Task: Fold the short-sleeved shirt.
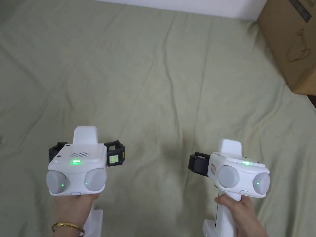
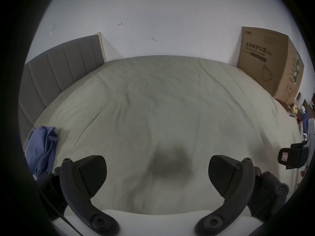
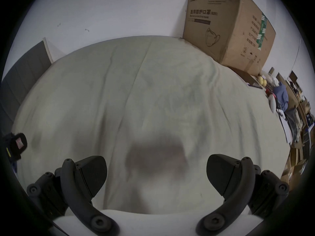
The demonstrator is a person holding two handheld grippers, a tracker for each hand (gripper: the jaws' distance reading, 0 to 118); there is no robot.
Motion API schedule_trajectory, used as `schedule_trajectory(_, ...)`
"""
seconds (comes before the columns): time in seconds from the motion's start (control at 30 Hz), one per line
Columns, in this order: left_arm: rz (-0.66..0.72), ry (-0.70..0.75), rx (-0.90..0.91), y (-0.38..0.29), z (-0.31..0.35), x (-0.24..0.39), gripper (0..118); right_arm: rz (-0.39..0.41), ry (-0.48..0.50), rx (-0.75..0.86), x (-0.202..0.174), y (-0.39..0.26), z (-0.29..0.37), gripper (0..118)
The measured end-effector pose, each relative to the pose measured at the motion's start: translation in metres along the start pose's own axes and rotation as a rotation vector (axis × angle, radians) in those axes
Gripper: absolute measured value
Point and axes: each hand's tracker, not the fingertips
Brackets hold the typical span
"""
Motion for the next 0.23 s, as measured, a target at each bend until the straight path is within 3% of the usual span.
schedule_trajectory(0.1,-0.008,0.037,0.007,0.008,-0.025,0.003,118,-0.001,0.008,0.007,-0.001,0.005,-0.028,115)
schedule_trajectory(0.23,0.031,0.032,-0.074,0.008,-0.046,0.001,118,-0.063,0.007,0.003,0.002,0.001,-0.049,118)
